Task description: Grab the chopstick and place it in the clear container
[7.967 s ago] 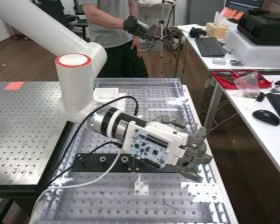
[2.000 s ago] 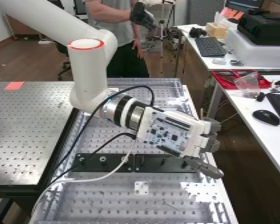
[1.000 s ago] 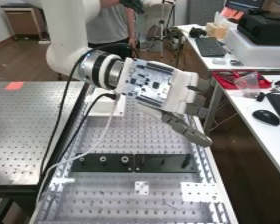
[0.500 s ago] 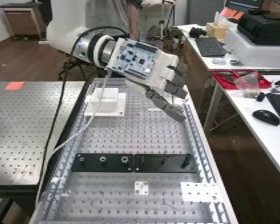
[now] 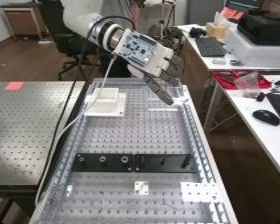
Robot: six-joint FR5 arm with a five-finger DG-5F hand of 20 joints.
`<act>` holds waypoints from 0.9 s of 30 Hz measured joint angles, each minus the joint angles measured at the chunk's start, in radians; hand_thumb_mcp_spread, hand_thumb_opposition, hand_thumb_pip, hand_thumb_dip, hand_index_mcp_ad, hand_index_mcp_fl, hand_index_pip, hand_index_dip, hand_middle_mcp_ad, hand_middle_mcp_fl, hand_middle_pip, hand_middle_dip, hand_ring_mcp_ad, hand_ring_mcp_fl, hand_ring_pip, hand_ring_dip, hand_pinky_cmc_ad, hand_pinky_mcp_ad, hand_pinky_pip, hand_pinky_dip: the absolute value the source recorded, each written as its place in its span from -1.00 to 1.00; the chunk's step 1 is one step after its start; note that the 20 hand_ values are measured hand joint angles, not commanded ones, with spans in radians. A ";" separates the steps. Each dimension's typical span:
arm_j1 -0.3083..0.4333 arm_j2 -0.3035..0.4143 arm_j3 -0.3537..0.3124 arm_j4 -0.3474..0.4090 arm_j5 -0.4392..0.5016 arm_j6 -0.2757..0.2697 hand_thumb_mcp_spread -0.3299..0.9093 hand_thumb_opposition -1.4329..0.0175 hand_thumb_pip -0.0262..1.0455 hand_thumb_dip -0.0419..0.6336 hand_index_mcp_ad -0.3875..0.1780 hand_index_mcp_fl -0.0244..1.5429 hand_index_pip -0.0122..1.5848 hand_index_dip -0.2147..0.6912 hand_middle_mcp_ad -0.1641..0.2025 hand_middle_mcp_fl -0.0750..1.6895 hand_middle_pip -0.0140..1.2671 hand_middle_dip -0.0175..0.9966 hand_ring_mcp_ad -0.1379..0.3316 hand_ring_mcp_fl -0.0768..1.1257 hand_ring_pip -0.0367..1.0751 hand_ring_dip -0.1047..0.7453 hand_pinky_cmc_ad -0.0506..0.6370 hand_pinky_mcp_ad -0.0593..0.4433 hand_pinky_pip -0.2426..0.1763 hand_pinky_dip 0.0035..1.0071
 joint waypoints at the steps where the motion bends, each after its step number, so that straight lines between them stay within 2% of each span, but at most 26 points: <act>1: 0.006 -0.006 0.009 -0.014 0.006 0.011 0.66 -0.54 0.23 -0.03 -0.14 0.23 0.34 -0.58 0.06 0.21 -0.04 0.10 -0.64 0.59 -0.78 0.49 0.29 0.47 0.24 -0.66; 3: 0.034 -0.038 0.053 -0.074 0.030 0.060 0.66 -0.54 0.23 -0.03 -0.14 0.23 0.34 -0.58 0.06 0.21 -0.04 0.11 -0.64 0.59 -0.78 0.49 0.29 0.49 0.25 -0.64; 9: 0.071 -0.106 0.144 -0.209 0.064 0.155 0.66 -0.54 0.23 -0.03 -0.15 0.23 0.34 -0.58 0.06 0.21 -0.03 0.11 -0.64 0.60 -0.78 0.49 0.29 0.47 0.24 -0.63; 18: 0.101 -0.177 0.232 -0.382 0.087 0.279 0.66 -0.54 0.23 -0.03 -0.14 0.23 0.34 -0.58 0.06 0.21 -0.03 0.11 -0.64 0.60 -0.78 0.49 0.29 0.49 0.24 -0.61; 27: 0.110 -0.203 0.273 -0.458 0.081 0.385 0.66 -0.54 0.23 -0.03 -0.15 0.23 0.34 -0.58 0.06 0.21 -0.03 0.10 -0.65 0.60 -0.78 0.49 0.34 0.48 0.26 -0.55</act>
